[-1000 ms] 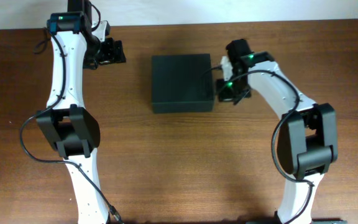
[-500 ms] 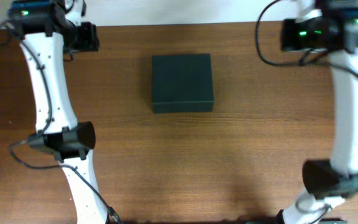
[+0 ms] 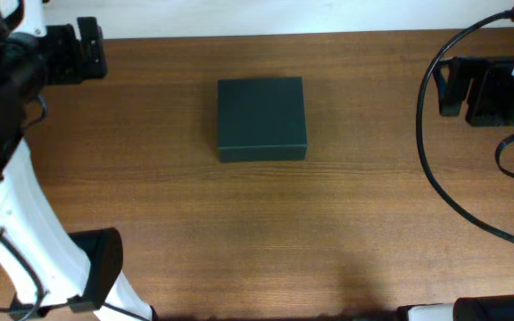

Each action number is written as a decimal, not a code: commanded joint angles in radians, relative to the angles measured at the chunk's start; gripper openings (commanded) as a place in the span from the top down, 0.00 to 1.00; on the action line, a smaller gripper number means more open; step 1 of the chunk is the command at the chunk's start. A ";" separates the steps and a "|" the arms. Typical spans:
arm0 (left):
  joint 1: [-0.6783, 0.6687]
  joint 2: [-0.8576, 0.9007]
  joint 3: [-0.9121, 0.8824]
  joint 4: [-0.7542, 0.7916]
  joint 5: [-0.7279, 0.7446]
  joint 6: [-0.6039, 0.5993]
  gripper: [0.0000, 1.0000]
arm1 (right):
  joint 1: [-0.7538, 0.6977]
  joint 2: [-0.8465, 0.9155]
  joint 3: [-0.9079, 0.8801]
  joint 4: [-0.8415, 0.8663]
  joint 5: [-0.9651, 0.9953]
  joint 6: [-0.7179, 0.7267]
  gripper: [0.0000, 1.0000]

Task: Pack container

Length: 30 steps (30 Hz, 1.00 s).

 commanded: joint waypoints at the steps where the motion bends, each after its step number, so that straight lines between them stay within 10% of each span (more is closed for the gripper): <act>1: 0.007 0.010 -0.005 -0.003 -0.014 0.009 0.01 | 0.005 0.007 -0.005 -0.002 0.011 0.000 0.01; 22: 0.007 0.012 -0.005 -0.003 -0.014 0.009 0.01 | 0.000 -0.027 -0.044 0.034 0.073 0.000 0.01; 30: 0.007 0.012 -0.005 -0.003 -0.014 0.008 0.01 | -0.083 -0.469 -0.645 0.529 0.140 0.001 0.01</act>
